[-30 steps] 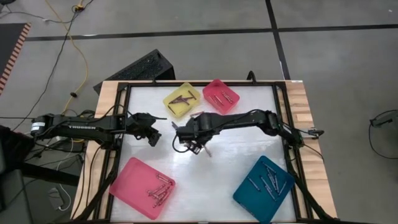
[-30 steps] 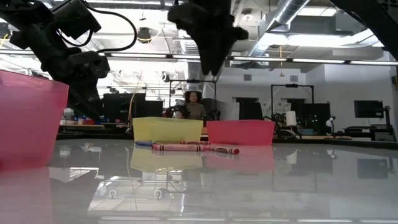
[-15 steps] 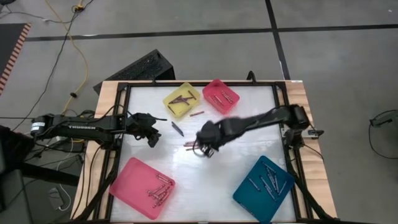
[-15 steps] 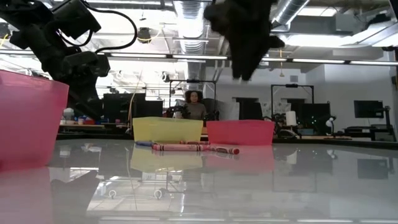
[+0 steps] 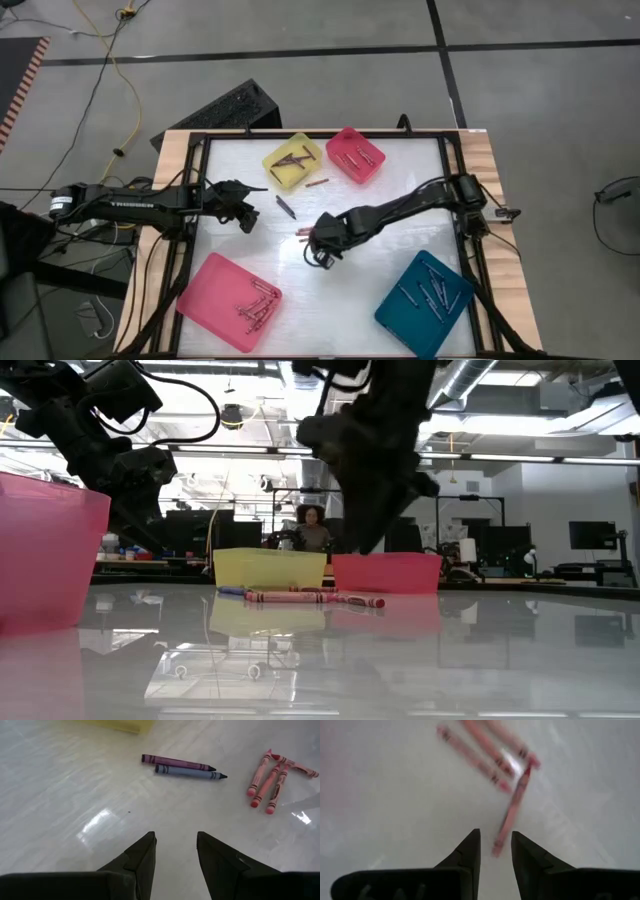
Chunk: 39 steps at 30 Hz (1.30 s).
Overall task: Sort crayons
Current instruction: Put the red crayon into the pink bin
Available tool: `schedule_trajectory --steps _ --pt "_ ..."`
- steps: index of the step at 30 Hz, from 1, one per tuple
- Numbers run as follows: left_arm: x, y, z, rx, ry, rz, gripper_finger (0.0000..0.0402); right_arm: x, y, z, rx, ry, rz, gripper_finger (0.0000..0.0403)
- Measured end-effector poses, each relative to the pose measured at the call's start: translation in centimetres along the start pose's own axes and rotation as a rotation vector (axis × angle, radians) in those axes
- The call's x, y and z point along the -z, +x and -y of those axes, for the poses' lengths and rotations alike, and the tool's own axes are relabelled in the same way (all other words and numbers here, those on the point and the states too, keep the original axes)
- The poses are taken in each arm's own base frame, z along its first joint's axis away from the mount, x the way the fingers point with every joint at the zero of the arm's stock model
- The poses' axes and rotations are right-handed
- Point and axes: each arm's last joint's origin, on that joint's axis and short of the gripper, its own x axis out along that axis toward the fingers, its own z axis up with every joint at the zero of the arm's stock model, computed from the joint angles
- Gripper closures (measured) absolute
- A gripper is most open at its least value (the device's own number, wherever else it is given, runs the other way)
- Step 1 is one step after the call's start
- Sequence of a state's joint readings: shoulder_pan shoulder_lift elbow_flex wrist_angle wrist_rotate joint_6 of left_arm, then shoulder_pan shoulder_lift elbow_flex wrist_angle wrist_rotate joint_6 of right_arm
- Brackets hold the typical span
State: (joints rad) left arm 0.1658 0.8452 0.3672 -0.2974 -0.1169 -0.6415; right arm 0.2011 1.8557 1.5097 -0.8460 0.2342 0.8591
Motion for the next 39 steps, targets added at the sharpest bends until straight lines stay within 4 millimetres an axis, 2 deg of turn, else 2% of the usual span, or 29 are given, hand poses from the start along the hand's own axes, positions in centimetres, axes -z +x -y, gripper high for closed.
schedule_trajectory --steps 2,9,12,20,28,39 --pt "0.0 0.0 0.0 0.000 -0.001 0.000 0.0269 -0.3 0.1 0.3 0.009 0.000 0.002 0.0300" --pt "0.0 0.0 0.0 -0.001 -0.009 -0.002 0.0269 -0.6 2.1 0.1 -0.004 -0.020 -0.021 0.0300" --pt "0.0 0.0 0.0 -0.001 -0.010 -0.001 0.0269 -0.8 2.2 0.2 -0.019 -0.017 -0.035 0.0300" --pt "0.0 0.0 0.0 -0.002 -0.015 -0.002 0.0269 -0.2 4.0 0.0 0.013 -0.032 -0.082 0.0300" --pt "0.0 0.0 0.0 -0.001 -0.018 -0.001 0.0269 0.1 4.8 0.5 0.033 -0.030 -0.125 0.0300" --pt "0.0 0.0 0.0 0.000 -0.018 -0.007 0.0269 1.1 8.1 -0.2 -0.030 -0.041 -0.263 0.0306"
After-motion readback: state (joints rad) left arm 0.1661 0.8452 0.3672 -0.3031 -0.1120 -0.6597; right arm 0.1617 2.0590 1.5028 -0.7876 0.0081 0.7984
